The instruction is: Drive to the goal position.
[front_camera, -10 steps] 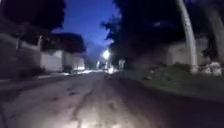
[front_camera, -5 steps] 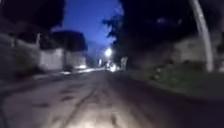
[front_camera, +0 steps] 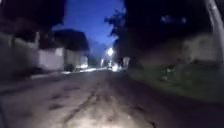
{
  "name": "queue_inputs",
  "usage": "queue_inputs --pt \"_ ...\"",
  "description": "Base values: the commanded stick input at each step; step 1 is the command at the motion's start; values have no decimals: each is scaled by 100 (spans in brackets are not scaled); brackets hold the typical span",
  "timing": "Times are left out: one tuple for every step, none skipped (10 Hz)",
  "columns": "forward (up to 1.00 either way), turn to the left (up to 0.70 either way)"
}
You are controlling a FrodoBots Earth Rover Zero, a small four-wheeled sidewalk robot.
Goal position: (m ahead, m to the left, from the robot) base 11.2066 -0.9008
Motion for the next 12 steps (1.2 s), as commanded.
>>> queue_inputs --pt "85 1" --pt "85 1" --pt "85 1" --pt "85 1" --pt "85 1" --pt "85 1" --pt "85 1" --pt "85 1" --pt "85 1" --pt "85 1" --pt "85 1" --pt "85 1"
